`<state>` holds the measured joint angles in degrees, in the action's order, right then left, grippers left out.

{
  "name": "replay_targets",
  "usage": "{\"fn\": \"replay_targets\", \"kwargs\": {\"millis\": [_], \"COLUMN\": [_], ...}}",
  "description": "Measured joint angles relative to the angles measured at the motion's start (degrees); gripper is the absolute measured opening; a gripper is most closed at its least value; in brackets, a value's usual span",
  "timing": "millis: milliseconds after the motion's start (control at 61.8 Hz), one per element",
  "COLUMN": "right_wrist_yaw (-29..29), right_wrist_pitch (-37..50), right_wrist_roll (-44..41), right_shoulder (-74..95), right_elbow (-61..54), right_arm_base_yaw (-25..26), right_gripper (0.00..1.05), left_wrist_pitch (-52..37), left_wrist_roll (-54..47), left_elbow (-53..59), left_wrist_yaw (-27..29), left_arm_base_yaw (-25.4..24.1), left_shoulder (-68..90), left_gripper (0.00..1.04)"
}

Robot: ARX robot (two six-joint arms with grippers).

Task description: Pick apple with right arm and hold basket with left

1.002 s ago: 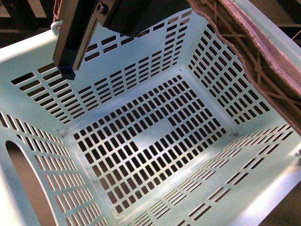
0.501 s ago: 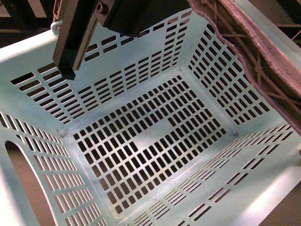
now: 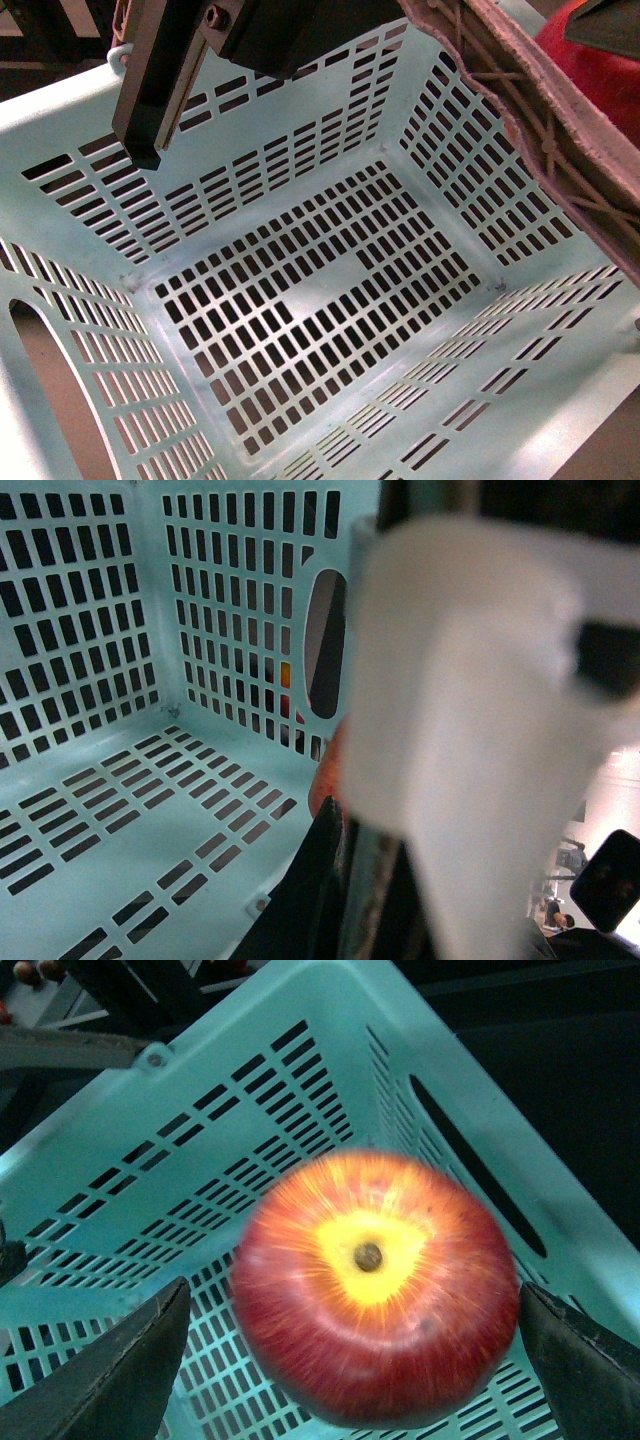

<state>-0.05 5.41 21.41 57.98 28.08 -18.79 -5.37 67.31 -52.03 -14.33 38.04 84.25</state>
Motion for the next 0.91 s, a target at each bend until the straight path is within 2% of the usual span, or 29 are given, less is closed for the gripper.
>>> {"fn": "replay_targets", "kwargs": {"millis": [210, 420, 631, 679, 760, 905], "right_wrist_yaw": [0.92, 4.81, 4.5, 1.05, 0.44, 0.2], "right_wrist_pitch": [-0.77, -3.52, -3.28, 7.04, 17.29, 21.29], "right_wrist_roll": [-0.13, -2.93, -4.13, -8.72, -14.8, -18.93], "right_shoulder": [-3.23, -10.78, -11.85, -12.5, -14.14, -17.44], "right_elbow": [0.13, -0.2, -0.81, -4.92, -9.97, -14.34], "right_arm_base_yaw": [3.82, 13.81, 15.61, 17.49, 18.38, 18.56], "right_gripper": [0.96, 0.96, 0.96, 0.86, 0.74, 0.53], "left_wrist_pitch": [0.0, 0.0, 0.0, 0.0, 0.0, 0.0], "left_wrist_roll": [-0.44, -0.37, -0.26, -0.17, -0.17, -0.28], "left_elbow": [-0.09, -0.09, -0.09, -0.09, -0.09, -0.09], "left_wrist_yaw": [-0.07, 0.63, -0.09, -0.26, -0.13, 0.48], "left_arm_base_yaw": [0.04, 0.07, 0.09, 0.09, 0.09, 0.09], "left_shoulder": [0.31, 0.33, 0.33, 0.33, 0.33, 0.33], "left_gripper": [0.07, 0.07, 0.07, 0.07, 0.07, 0.07]}}
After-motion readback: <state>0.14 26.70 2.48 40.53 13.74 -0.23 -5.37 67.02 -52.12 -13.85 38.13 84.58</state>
